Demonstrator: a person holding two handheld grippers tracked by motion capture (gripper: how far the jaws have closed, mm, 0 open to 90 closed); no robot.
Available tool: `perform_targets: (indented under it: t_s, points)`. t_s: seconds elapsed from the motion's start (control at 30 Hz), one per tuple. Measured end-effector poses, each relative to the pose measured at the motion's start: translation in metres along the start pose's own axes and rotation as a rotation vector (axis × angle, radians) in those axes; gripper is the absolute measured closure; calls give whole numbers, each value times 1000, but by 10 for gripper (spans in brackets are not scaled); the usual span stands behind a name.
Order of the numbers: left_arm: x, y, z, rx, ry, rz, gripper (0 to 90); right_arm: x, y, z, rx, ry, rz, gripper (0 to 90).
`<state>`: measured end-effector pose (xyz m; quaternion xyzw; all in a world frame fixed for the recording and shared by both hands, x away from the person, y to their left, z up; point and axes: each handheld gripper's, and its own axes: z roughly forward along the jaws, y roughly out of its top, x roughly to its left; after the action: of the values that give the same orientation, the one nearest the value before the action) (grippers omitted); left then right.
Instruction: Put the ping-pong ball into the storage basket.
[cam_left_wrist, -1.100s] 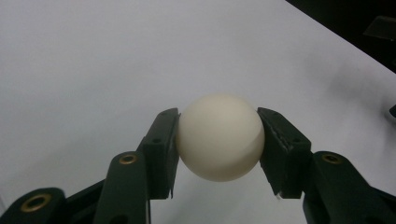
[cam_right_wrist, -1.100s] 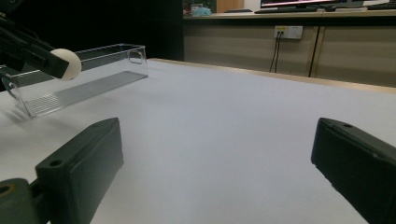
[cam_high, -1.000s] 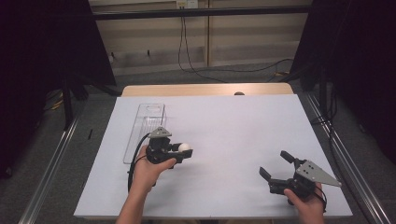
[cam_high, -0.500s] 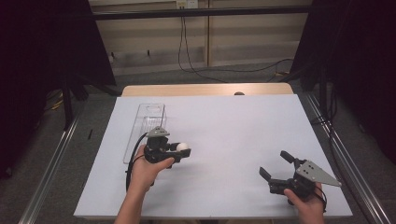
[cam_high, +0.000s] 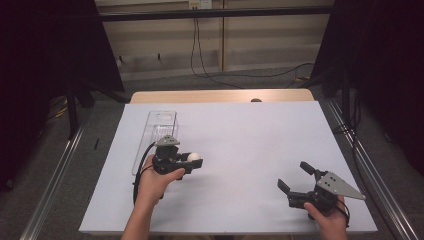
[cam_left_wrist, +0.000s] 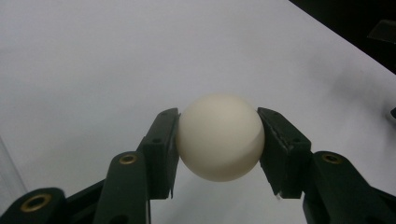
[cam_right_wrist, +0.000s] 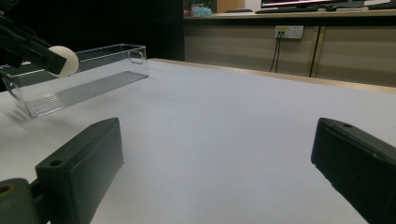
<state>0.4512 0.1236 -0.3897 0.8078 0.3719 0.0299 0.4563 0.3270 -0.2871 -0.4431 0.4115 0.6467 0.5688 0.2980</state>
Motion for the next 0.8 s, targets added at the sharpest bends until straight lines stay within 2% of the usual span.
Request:
perform_targets:
  t_s: [0.27, 0.3, 0.4, 0.73, 0.77, 0.8]
  points:
    - [2, 0, -3, -3, -1, -10, 511, 0, 0, 0, -1, -1, -2, 17]
    - [3, 0, -3, 4, -6, -2, 511, 0, 0, 0, -2, 0, -1, 17]
    - [3, 0, -3, -8, -2, -14, 511, 0, 0, 0, -1, 0, -2, 17]
    - [6, 0, -6, -8, 6, -15, 511, 0, 0, 0, 0, 1, 1, 17]
    - [7, 0, -7, 2, 12, -3, 511, 0, 0, 0, 1, 2, -2, 17]
    - [7, 0, -7, -9, 12, -14, 510, 0, 0, 0, 1, 3, -2, 17]
